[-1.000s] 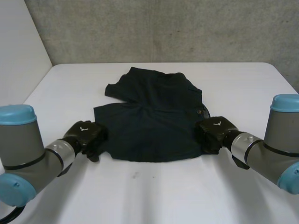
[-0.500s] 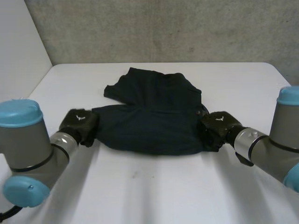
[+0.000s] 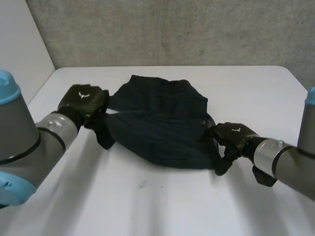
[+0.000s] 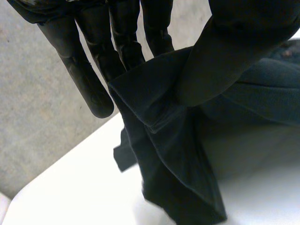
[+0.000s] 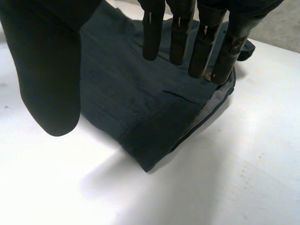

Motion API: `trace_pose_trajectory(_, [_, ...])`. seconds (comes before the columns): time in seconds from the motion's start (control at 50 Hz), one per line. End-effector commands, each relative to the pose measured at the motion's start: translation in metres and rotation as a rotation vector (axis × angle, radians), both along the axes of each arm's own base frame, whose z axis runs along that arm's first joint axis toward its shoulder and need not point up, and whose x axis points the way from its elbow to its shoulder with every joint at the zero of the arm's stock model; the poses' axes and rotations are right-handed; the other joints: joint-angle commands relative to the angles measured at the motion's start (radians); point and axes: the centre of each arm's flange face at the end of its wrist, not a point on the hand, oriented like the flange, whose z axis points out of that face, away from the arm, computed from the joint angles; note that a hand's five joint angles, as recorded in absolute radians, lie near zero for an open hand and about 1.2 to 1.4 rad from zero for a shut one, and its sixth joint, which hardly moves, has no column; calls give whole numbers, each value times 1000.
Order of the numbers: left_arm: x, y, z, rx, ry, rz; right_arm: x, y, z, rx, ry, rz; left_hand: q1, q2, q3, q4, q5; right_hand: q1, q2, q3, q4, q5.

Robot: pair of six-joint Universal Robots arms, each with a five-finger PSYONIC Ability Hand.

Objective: Fold the shorts.

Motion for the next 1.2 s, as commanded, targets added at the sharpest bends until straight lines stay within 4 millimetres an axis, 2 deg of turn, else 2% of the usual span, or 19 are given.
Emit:
trace_pose_trajectory(0.02, [-16, 2, 36, -30, 112, -30, 2, 2, -20, 8, -131, -78, 310, 200, 211, 197, 237, 66, 4, 23, 32, 28])
trace_pose_trajectory(0.12, [-21, 2, 52, -55, 137, -39, 17, 12, -34, 42, -143, -36, 310, 200, 211, 197, 237, 84, 22, 40, 49, 45])
trace_pose_trajectory(0.3, [-32, 8, 62, -61, 145, -73, 26, 1, -49, -3, -161, -40, 310, 200, 211, 197, 237, 224, 163, 181, 190, 186])
trace_pose_trajectory(0.36, [-32, 7, 64, -62, 159, -69, 32, -3, -55, -7, -151, -33, 310, 200, 211, 197, 237, 637, 575, 594, 602, 599])
trace_pose_trajectory(0.4, [-31, 7, 65, -59, 166, -65, 29, -10, -56, -20, -141, -72, 310, 200, 211, 197, 237, 1041, 979, 997, 1006, 1002])
trace_pose_trajectory(0.44, [-30, 6, 63, -55, 160, -63, 25, -17, -51, -57, -122, -109, 310, 200, 211, 197, 237, 1043, 981, 999, 1008, 1004])
trace_pose_trajectory(0.52, [-26, 8, 56, -24, 140, -54, 24, -23, -21, -189, -84, -104, 310, 200, 211, 197, 237, 1043, 981, 999, 1008, 1004])
trace_pose_trajectory(0.54, [-22, 9, 49, 3, 124, -47, 24, -22, 3, -282, -58, -73, 310, 200, 211, 197, 237, 1043, 981, 999, 1008, 1004])
trace_pose_trajectory(0.6, [-8, 9, 33, 77, 60, -10, 19, -12, 46, -419, 49, -5, 310, 200, 211, 197, 237, 1043, 981, 999, 1008, 1004])
trace_pose_trajectory(0.66, [5, 16, 14, 162, -38, 4, 8, -3, 77, -493, 161, 39, 310, 200, 211, 197, 237, 1043, 981, 999, 1008, 1004])
trace_pose_trajectory(0.74, [15, 34, -8, 264, -137, -10, 0, 9, 95, -475, 275, 91, 310, 200, 211, 197, 237, 1043, 981, 999, 1008, 1004])
trace_pose_trajectory(0.86, [20, 56, -26, 342, -193, -29, -7, 28, 90, -339, 385, 177, 310, 200, 211, 197, 237, 1043, 981, 999, 1008, 1004])
trace_pose_trajectory(0.94, [17, 55, -29, 331, -192, -37, -4, 21, 59, -235, 440, 213, 310, 200, 211, 197, 237, 1043, 981, 999, 1008, 1004])
trace_pose_trajectory(0.96, [14, 51, -32, 322, -189, -40, -1, 17, 44, -192, 454, 231, 310, 200, 211, 197, 237, 1043, 981, 999, 1008, 1004])
trace_pose_trajectory(1.02, [9, 41, -43, 310, -192, -44, 0, 10, 26, -135, 476, 235, 310, 200, 211, 197, 237, 1043, 981, 999, 1008, 1004])
trace_pose_trajectory(1.04, [5, 29, -50, 292, -191, -40, 1, 5, 16, -112, 485, 235, 310, 200, 211, 197, 237, 1043, 981, 999, 1008, 1004])
trace_pose_trajectory(1.1, [-3, 11, -62, 266, -198, -40, 4, -5, 4, -102, 493, 229, 310, 200, 211, 197, 237, 1043, 981, 999, 1008, 1004])
trace_pose_trajectory(1.16, [-12, -11, -71, 227, -220, -37, 11, -24, 5, -169, 472, 199, 310, 200, 211, 197, 237, 1043, 981, 999, 1008, 1004])
trace_pose_trajectory(1.2, [-21, -29, -66, 164, -233, -29, 18, -41, 18, -271, 441, 155, 310, 200, 211, 197, 237, 1043, 981, 999, 1008, 1004])
